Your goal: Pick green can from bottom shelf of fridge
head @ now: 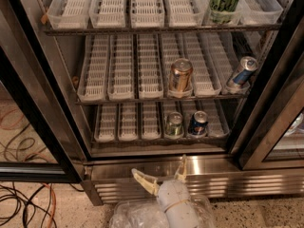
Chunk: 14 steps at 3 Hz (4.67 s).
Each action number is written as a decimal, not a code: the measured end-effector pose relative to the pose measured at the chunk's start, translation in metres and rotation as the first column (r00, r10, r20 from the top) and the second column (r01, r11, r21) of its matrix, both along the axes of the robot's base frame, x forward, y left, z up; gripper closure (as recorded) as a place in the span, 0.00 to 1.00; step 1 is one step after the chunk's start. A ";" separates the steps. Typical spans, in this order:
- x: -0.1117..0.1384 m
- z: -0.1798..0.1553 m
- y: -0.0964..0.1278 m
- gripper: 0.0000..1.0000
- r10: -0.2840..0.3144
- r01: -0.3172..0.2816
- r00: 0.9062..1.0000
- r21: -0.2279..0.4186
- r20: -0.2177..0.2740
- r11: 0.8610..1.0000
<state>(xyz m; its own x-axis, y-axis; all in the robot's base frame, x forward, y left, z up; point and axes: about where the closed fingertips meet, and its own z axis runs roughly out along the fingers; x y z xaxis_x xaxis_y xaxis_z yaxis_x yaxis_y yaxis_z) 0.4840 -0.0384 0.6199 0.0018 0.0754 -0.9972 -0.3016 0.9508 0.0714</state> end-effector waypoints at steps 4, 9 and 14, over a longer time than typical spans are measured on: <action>0.022 -0.005 -0.024 0.00 -0.098 0.098 0.994 0.008 0.050 0.995; 0.077 -0.011 -0.045 0.00 -0.188 0.189 0.981 -0.015 0.054 0.982; 0.080 -0.014 -0.041 0.32 -0.191 0.191 0.981 -0.014 0.047 0.981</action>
Offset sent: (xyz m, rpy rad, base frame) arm 0.0048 -0.0115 0.0019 0.0016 -0.0407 -0.0425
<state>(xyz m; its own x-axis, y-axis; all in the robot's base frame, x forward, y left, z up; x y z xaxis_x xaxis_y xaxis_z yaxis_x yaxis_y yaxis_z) 0.5641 -0.0794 0.6060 0.0591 0.0512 -0.9969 -0.1168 0.9922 0.0440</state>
